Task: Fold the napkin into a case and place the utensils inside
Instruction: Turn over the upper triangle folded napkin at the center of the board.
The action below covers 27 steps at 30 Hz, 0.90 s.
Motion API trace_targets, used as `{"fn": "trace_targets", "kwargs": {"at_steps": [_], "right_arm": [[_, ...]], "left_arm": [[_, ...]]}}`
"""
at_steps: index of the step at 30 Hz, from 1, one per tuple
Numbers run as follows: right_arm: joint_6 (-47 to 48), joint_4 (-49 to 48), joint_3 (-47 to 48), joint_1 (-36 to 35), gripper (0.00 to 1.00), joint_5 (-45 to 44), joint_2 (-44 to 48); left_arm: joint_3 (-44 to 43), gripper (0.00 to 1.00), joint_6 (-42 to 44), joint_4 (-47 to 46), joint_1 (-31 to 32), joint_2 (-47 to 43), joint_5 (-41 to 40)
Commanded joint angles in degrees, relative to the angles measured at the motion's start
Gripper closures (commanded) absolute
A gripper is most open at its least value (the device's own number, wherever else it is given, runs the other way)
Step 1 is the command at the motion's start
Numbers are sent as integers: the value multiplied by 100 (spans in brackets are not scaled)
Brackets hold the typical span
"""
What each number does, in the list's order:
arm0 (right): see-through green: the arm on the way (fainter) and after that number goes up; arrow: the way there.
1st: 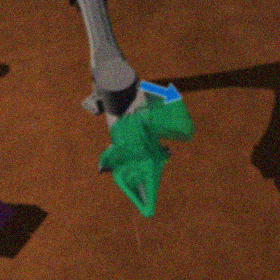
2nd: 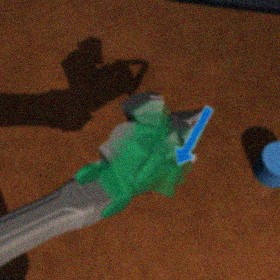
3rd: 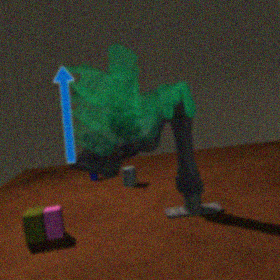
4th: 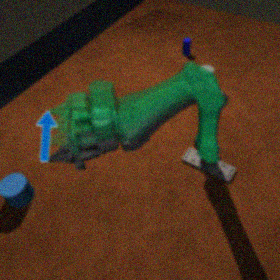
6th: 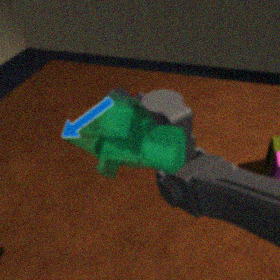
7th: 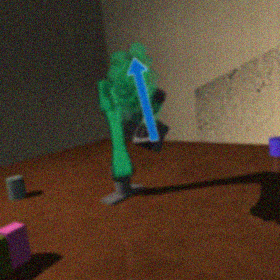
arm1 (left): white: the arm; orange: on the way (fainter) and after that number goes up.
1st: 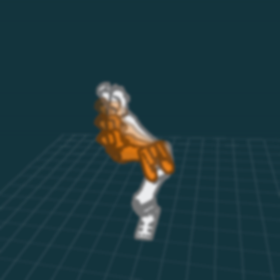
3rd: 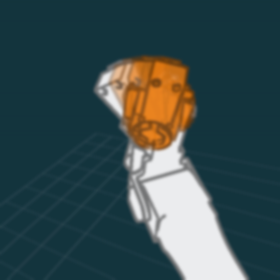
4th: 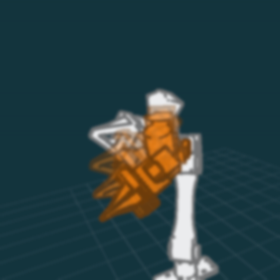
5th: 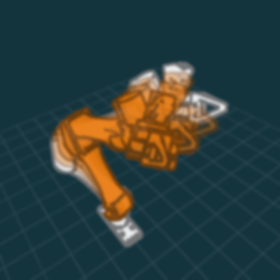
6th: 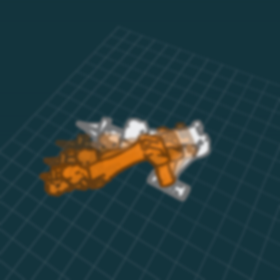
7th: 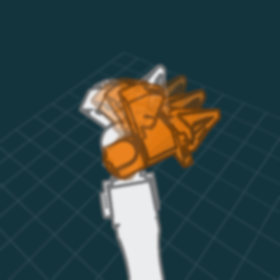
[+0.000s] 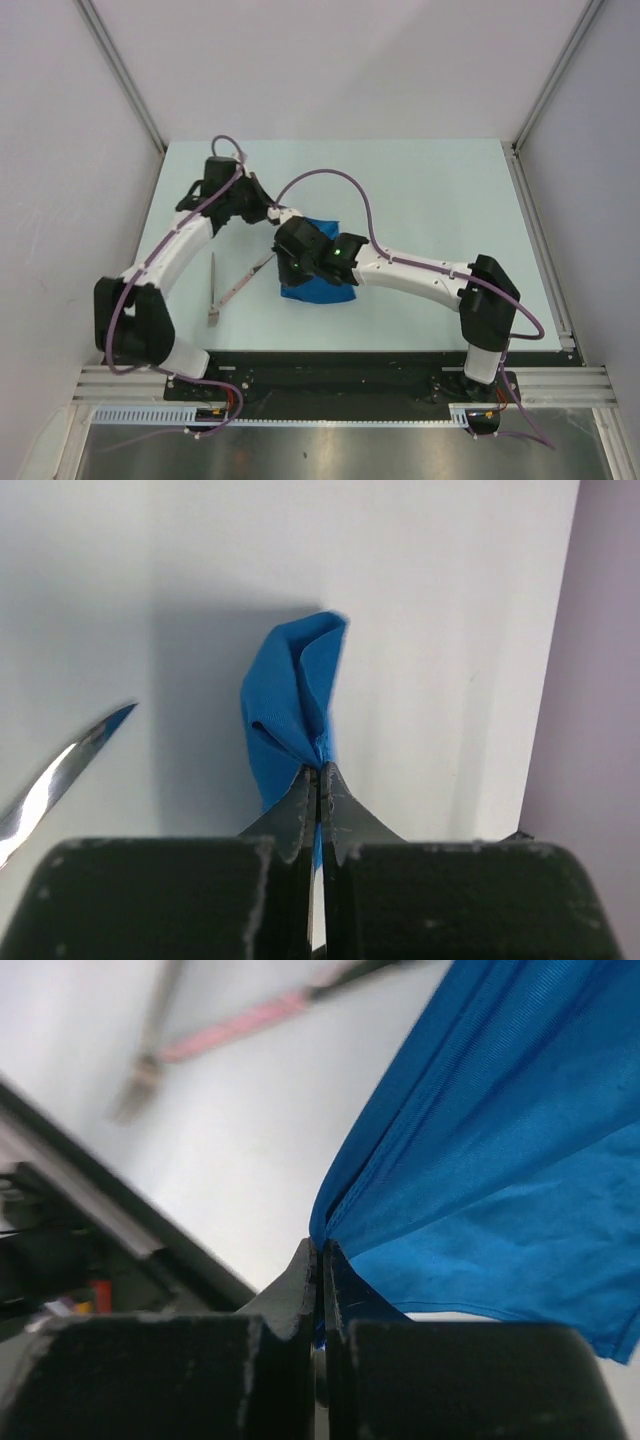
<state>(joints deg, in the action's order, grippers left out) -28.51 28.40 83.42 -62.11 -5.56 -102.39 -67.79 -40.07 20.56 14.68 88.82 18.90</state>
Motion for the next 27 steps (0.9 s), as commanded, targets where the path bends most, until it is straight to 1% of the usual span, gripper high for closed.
{"fn": "trace_targets", "kwargs": {"at_steps": [1, 2, 4, 7, 8, 9, 11, 12, 13, 14, 15, 16, 17, 18, 19, 20, 21, 22, 23, 24, 26, 27], "right_arm": [[-242, -256, 920, -669, 100, 907, -211], [-243, -282, 1261, -784, 100, 960, -342], [-269, -388, 1553, -1039, 100, 1170, -474], [-479, -896, 1643, -1189, 100, 1626, -519], [-541, -1124, 1530, -1198, 100, 1768, -458], [-594, -1588, 1119, -1190, 100, 1952, -301], [-769, -1942, 670, -1068, 100, 2085, -124], [-839, -2292, 189, -997, 100, 2312, 68], [-910, -2495, -147, -944, 100, 2401, 174], [-1102, -2715, -455, -744, 100, 2498, 280], [-1200, -3178, -754, -628, 100, 2725, 516], [-1314, -3418, -1488, -479, 100, 2858, 623], [-1489, -3699, -1826, -347, 100, 2989, 772], [-1569, -4145, -2221, -68, 100, 3182, 904], [-1622, -4324, -2790, 83, 100, 3271, 1149], [-1648, -4543, -3109, 233, 100, 3368, 1273], [-1666, -4658, -3382, 565, 100, 3534, 1396], [-1675, -4747, -3611, 725, 100, 3658, 1615], [-1675, -4835, -4048, 918, 100, 3789, 1695], [-1640, -4844, -4218, 1233, 100, 3973, 1792], [-1588, -4940, -4718, 1568, 100, 4176, 1942], [-1518, -4941, -4860, 1857, 100, 4351, 1968]], "left_arm": [[-24, 100, 174, 202, -614, -1242, -202], [-33, 100, 228, 368, -780, -1627, -211], [-76, 100, 377, 632, -922, -1980, -395], [-190, 100, 500, 801, -1055, -2491, -632], [-199, 100, 509, 740, -1055, -2579, -650], [-165, 100, 457, 670, -1046, -2719, -633], [54, 100, 343, 292, -976, -2782, -571], [142, 100, 264, 143, -915, -2765, -589], [265, 100, 237, -111, -818, -2686, -641], [301, 100, 228, -218, -565, -2590, -842], [310, 100, 211, -297, -415, -2484, -974], [319, 100, 202, -498, -248, -2161, -1097], [310, 100, 176, -578, 67, -2001, -1273], [284, 100, 106, -666, 244, -1800, -1474], [275, 100, 79, -893, 411, -1450, -1624], [240, 100, 35, -1000, 700, -1229, -1730], [214, 100, -9, -1105, 834, -1035, -2010], [100, 100, -44, -1272, 948, -833, -2117], [-5, 100, -79, -1326, 1123, -387, -2153], [-215, 100, -158, -1370, 1203, -191, -2223], [-436, 100, -176, -1440, 1431, 396, -2381], [-672, 100, -159, -1501, 1502, 608, -2495]]}}
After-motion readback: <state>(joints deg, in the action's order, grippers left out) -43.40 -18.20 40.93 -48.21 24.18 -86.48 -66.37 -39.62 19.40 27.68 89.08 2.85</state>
